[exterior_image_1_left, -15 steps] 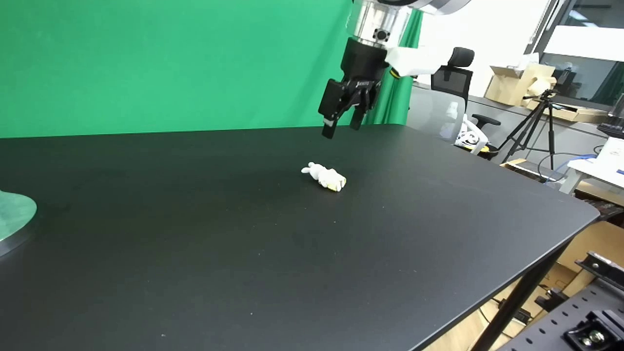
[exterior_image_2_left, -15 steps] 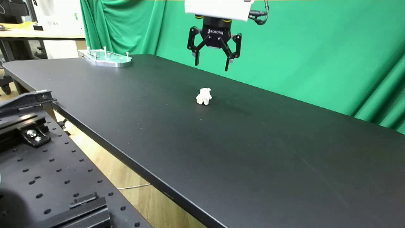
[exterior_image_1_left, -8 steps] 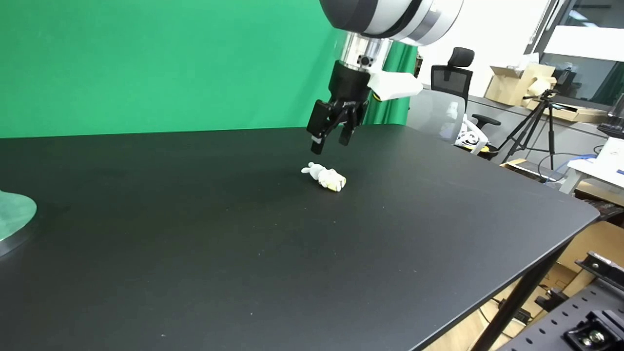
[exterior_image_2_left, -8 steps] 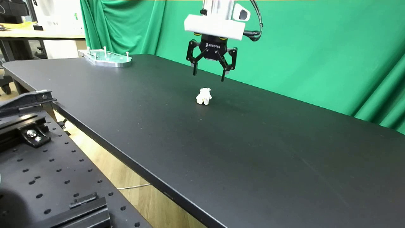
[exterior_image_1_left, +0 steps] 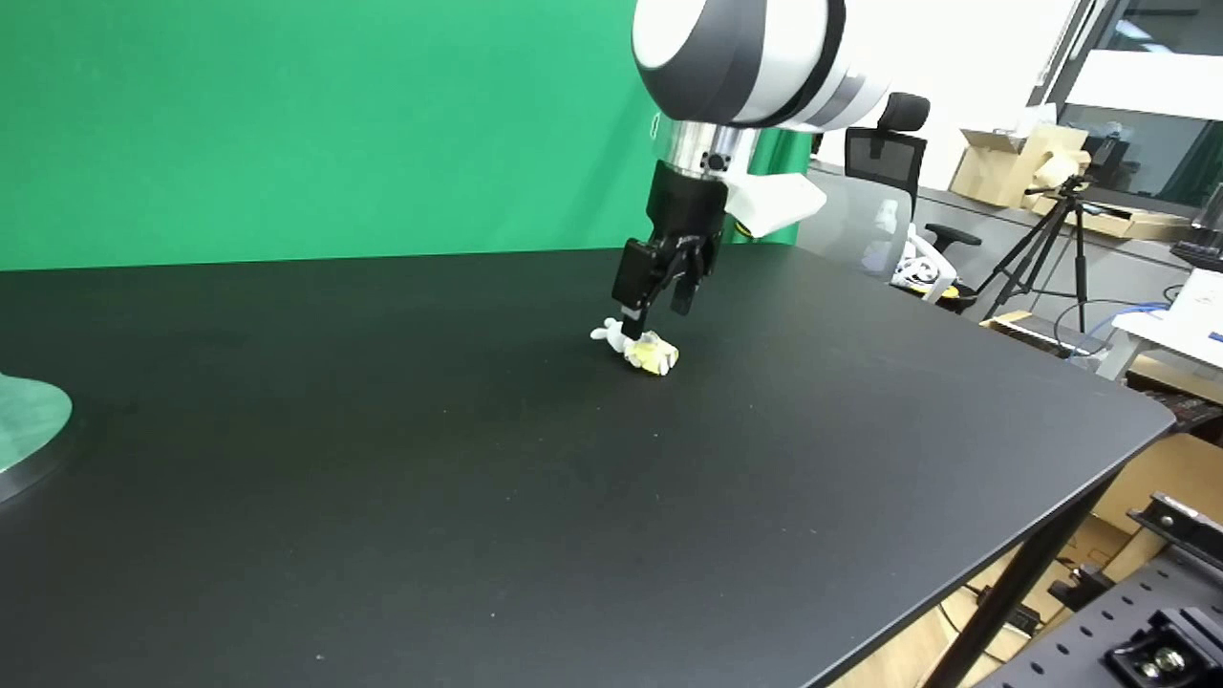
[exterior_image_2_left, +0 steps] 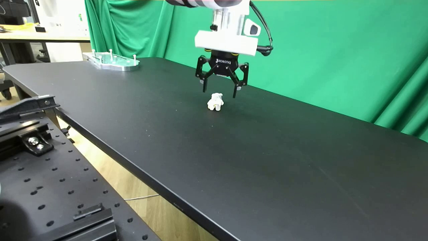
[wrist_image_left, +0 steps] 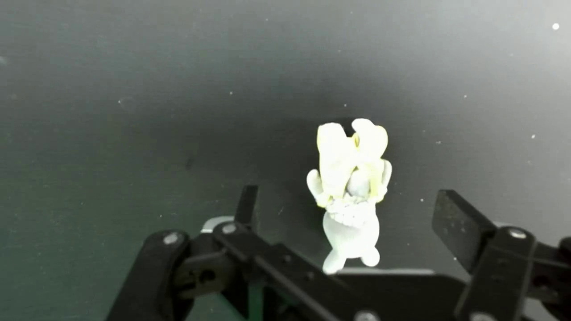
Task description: Move the white toy on the table backwards
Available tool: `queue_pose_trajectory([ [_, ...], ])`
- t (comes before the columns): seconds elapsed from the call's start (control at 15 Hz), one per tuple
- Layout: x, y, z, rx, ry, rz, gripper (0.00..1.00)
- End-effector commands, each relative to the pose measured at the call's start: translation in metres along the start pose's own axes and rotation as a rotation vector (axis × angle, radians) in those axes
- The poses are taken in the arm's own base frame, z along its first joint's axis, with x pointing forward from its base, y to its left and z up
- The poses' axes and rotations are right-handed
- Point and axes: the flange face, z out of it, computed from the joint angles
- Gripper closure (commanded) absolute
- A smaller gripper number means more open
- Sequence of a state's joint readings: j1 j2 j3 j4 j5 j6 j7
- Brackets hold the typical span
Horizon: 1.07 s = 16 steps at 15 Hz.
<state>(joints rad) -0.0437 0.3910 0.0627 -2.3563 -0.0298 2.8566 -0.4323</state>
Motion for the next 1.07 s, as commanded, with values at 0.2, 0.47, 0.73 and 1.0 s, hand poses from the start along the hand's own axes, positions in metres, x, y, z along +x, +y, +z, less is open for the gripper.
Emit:
queue_pose_trajectory([
  [0.2,0.012,0.003,0.027,-0.02,-0.03,0.002,0.33],
  [0.47,0.019,0.0,0.032,-0.018,-0.03,-0.009,0.62],
  [0.73,0.023,-0.002,0.028,0.003,-0.043,-0.007,0.81],
  [1.0,0.016,-0.009,0.018,0.009,-0.081,0.023,0.93],
])
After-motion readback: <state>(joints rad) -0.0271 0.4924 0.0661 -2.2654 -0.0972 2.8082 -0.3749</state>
